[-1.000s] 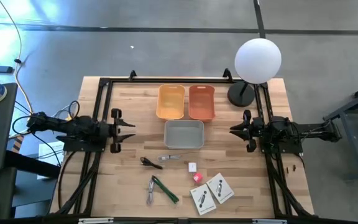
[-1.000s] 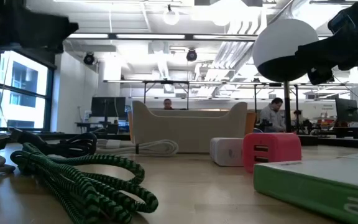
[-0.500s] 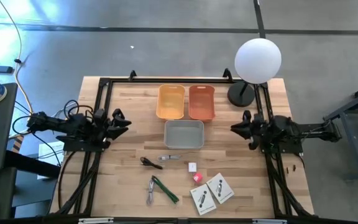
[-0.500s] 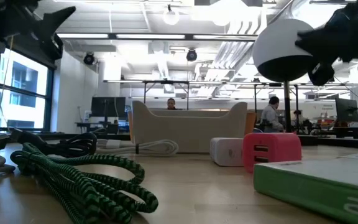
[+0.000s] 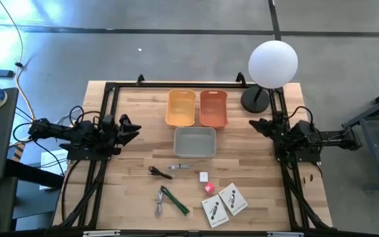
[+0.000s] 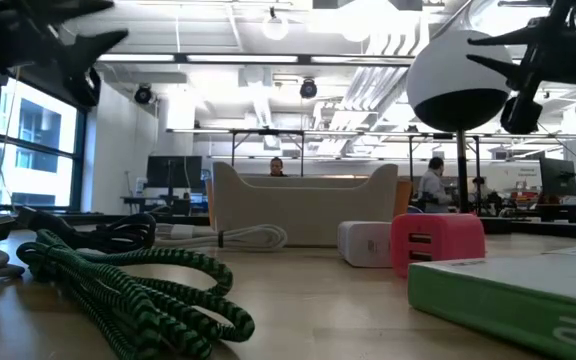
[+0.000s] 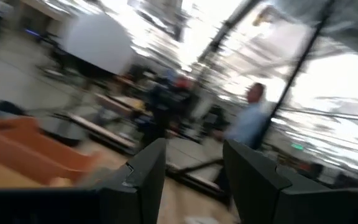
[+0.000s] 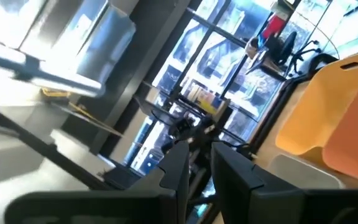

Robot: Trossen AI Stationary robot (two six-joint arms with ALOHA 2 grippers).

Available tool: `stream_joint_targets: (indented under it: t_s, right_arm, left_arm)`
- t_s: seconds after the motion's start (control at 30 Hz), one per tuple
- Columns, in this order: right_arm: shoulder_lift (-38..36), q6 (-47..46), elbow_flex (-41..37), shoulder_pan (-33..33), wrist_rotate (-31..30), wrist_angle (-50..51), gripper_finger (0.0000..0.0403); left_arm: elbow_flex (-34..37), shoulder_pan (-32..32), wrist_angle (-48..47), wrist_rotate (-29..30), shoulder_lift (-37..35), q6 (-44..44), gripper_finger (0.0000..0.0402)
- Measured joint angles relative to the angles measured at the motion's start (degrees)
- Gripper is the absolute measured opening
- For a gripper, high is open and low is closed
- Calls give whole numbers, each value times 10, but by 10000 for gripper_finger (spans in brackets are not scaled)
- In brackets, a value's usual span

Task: Pick and place items into bin
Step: Put the pink charger adapter into the orange bin

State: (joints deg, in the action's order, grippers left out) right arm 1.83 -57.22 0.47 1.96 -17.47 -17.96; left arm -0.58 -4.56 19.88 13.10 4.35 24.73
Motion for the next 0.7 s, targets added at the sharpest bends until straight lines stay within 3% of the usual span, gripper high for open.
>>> stream_joint_targets:
  t_s: [0.17,0.4,0.57,0.7]
  right_arm:
    - [6,19,0,0,32,-75,60]
    - [61,129,47,0,37,-161,60]
    - [158,166,101,0,77,-156,60]
    - [264,158,155,1,153,-158,60]
  left_arm:
    - [0,-20,64,-65,33,23,150]
    - [-19,-84,197,-36,139,-90,150]
    - [-68,-110,206,-29,231,-143,150]
    - [-102,-108,206,-23,284,-155,150]
